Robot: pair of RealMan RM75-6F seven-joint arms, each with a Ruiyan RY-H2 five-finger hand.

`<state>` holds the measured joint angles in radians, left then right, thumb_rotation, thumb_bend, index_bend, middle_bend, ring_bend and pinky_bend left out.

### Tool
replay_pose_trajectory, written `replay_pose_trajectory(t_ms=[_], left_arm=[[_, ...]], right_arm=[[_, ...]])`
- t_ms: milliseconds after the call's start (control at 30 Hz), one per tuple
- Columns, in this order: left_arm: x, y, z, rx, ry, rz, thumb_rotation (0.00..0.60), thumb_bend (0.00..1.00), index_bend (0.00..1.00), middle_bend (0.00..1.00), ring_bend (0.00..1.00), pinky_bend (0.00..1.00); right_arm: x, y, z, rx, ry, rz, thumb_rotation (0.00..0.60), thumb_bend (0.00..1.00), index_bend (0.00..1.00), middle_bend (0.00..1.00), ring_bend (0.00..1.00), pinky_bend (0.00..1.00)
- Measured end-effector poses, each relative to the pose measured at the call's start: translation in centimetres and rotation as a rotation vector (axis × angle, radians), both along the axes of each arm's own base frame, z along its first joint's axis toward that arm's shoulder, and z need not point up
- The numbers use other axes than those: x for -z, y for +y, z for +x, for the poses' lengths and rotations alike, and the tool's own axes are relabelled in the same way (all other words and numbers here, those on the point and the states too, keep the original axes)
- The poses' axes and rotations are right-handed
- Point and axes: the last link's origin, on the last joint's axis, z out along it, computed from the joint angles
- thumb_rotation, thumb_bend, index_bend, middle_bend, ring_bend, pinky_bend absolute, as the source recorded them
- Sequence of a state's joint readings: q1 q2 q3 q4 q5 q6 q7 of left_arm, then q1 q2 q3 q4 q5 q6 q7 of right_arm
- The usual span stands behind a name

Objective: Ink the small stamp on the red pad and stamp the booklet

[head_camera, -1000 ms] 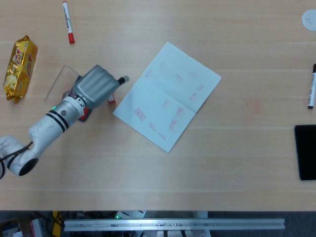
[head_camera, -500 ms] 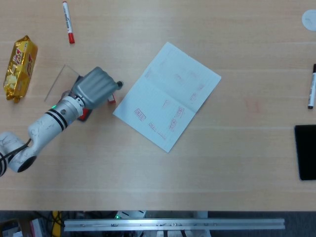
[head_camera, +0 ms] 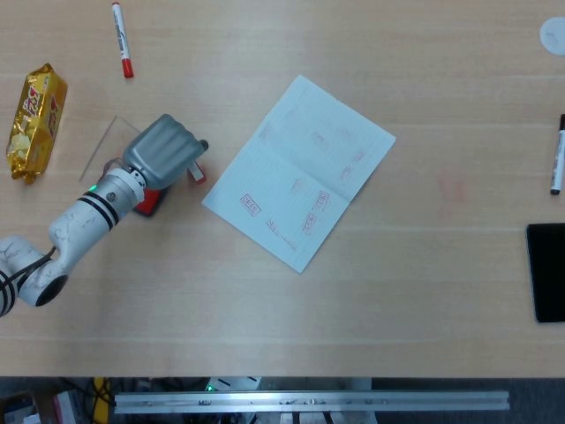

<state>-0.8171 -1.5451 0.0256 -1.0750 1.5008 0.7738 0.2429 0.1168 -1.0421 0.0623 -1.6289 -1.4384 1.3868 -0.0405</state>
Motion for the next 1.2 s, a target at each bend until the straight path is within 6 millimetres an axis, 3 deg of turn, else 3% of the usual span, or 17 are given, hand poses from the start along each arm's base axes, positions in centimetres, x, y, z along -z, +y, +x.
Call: replay_pose_trajectory(t_ms=[1200], left_arm=[[0.8,-1.8,0.6,-0.047,-0.020,-0.017,0.600,0.24,0.46,0.98,0.97,1.00]], right_arm=[[-0.3,0.4,-0.6,0.013,-0.008,-0.002,0.600,0.19,0.37,0.42,0.43,0.51]])
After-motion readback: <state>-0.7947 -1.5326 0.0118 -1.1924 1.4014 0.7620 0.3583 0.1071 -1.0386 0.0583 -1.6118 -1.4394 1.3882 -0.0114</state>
